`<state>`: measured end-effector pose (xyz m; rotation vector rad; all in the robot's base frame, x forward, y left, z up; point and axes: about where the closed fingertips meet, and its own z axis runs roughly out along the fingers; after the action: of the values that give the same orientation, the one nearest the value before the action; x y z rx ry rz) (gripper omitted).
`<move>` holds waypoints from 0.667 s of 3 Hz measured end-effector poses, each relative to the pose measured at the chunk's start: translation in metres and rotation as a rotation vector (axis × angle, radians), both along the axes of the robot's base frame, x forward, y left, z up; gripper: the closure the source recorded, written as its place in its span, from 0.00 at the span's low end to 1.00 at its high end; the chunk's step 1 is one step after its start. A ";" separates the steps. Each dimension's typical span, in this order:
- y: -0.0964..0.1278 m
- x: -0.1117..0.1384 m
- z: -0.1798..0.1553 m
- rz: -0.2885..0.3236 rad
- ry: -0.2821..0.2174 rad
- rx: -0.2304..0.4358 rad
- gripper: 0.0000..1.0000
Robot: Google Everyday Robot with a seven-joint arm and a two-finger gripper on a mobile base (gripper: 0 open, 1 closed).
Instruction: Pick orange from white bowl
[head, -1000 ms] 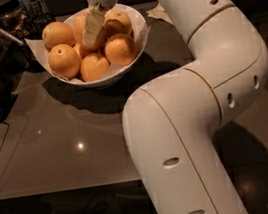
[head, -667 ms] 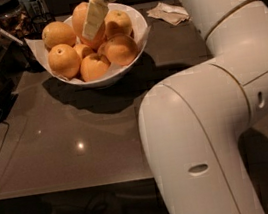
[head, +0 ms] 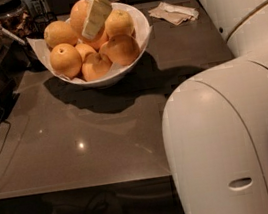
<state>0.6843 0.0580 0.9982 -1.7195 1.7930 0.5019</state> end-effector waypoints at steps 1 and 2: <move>0.000 0.000 0.000 0.000 0.000 0.000 1.00; -0.006 -0.018 0.016 -0.010 -0.012 0.048 1.00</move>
Offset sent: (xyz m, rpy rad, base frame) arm -0.0853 -0.0210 0.0390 0.1501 -0.0435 -0.0374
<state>0.6664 0.0525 1.0143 -1.6766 1.7666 0.5248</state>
